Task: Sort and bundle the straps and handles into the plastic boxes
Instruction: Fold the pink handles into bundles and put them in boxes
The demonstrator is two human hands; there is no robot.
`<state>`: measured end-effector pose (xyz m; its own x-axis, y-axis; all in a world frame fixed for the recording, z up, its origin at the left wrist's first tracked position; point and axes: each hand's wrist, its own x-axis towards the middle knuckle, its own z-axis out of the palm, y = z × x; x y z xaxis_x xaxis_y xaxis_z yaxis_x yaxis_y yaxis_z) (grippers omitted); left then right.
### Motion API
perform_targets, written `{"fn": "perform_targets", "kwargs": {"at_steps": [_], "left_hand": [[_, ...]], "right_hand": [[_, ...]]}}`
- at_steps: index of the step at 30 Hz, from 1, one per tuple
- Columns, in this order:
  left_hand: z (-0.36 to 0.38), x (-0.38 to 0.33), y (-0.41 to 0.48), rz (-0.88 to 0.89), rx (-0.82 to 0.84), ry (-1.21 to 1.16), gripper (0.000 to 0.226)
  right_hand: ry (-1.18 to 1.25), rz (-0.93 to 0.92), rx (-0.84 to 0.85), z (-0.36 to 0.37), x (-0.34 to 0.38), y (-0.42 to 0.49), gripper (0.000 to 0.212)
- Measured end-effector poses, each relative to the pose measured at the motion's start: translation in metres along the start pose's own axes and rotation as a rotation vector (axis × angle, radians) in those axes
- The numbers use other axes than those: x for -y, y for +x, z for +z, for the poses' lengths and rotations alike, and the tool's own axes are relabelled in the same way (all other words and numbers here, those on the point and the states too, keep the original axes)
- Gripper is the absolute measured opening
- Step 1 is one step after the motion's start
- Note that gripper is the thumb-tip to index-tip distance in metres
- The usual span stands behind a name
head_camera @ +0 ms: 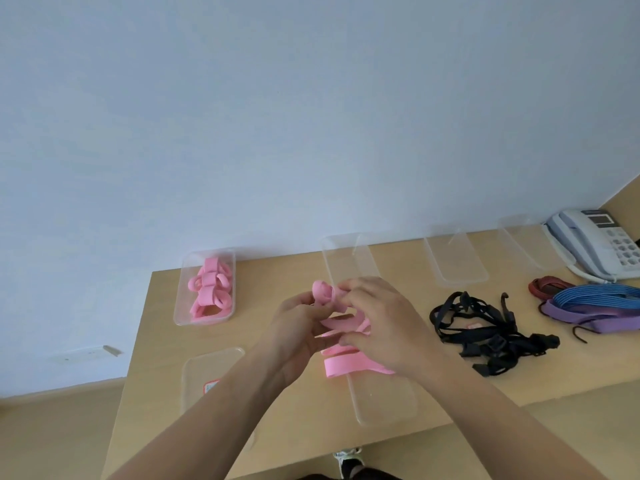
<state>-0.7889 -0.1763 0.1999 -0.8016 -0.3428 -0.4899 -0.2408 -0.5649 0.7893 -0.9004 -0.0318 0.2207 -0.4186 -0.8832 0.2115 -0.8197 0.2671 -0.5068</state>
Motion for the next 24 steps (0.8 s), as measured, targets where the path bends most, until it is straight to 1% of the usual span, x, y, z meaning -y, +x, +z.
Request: {"fn": "perform_targets", "kwargs": {"at_steps": [2, 5, 9, 11, 13, 14, 16, 19, 21, 24], "left_hand": [[0.007, -0.003, 0.012, -0.004, -0.027, 0.009, 0.022], [0.017, -0.007, 0.031, -0.024, -0.045, 0.027, 0.024], [0.030, -0.013, 0.056, -0.067, -0.073, 0.153, 0.032], [0.034, -0.015, 0.069, -0.100, -0.100, 0.173, 0.028], [0.038, -0.017, 0.083, -0.130, -0.142, 0.189, 0.025], [0.039, -0.018, 0.090, -0.128, -0.180, 0.222, 0.026], [0.040, -0.017, 0.106, -0.068, -0.322, 0.337, 0.032], [0.036, -0.012, 0.128, 0.030, -0.576, 0.539, 0.025], [0.031, -0.006, 0.142, 0.003, -0.641, 0.633, 0.021], [0.023, 0.005, 0.157, -0.082, -0.645, 0.693, 0.015]], "right_hand": [[-0.054, -0.075, -0.015, 0.001, -0.015, 0.010, 0.043], [-0.027, -0.138, -0.077, 0.001, -0.041, 0.026, 0.028], [0.141, -0.017, -0.052, -0.001, -0.079, 0.044, 0.030], [0.200, 0.031, -0.017, -0.001, -0.095, 0.054, 0.030], [0.209, 0.068, 0.026, 0.002, -0.110, 0.065, 0.032], [0.208, 0.077, 0.040, 0.004, -0.117, 0.071, 0.035], [0.191, 0.081, 0.061, 0.010, -0.130, 0.086, 0.040], [0.092, 0.031, 0.055, 0.023, -0.150, 0.110, 0.044], [0.046, -0.004, 0.064, 0.035, -0.162, 0.124, 0.044], [0.001, -0.046, 0.097, 0.055, -0.176, 0.135, 0.035]]}}
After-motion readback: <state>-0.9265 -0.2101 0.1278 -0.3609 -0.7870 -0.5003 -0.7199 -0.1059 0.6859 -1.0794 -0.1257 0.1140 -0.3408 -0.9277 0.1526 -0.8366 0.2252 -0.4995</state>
